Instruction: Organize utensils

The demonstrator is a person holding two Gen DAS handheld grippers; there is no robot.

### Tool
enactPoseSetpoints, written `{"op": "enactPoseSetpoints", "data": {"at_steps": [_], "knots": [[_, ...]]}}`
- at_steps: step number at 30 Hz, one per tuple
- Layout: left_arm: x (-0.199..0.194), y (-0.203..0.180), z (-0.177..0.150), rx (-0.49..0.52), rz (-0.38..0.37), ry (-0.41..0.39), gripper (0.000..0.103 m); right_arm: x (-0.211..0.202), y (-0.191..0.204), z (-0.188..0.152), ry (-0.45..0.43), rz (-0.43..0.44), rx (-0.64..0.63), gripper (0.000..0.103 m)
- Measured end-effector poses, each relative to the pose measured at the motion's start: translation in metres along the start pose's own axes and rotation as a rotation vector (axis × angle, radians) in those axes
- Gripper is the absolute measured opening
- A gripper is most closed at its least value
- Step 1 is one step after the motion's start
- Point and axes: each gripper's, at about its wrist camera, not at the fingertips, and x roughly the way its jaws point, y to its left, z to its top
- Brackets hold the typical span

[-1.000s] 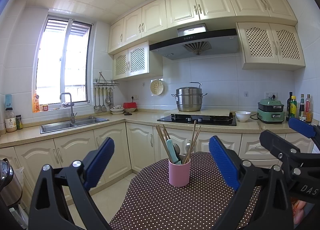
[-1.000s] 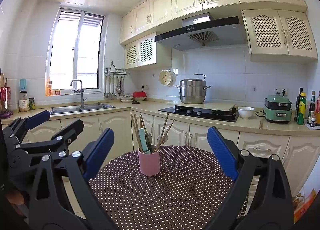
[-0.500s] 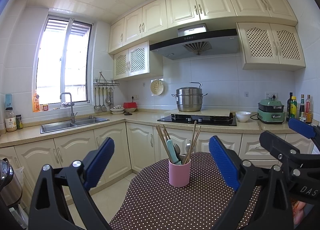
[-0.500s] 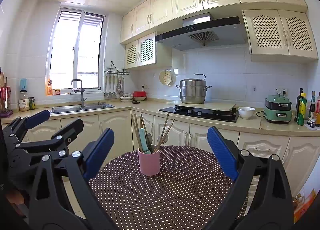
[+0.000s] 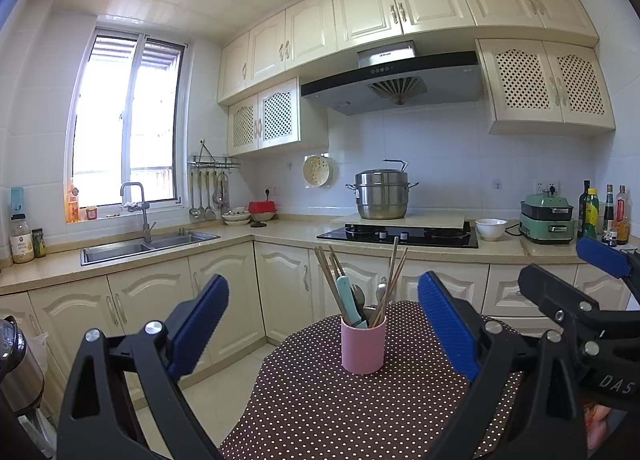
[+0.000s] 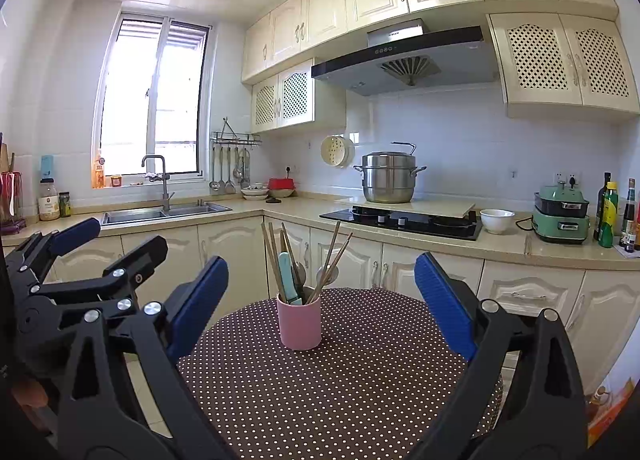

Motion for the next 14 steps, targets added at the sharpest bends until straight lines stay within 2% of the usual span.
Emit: {"op": "enactPoseSetpoints", "data": {"at_steps": [14], "knots": [[0.058, -0.007, -0.012, 0.004, 0.037, 0.045, 0.094, 0.056, -0.016, -0.016, 0.068, 0.005, 0.018, 0.093]]}}
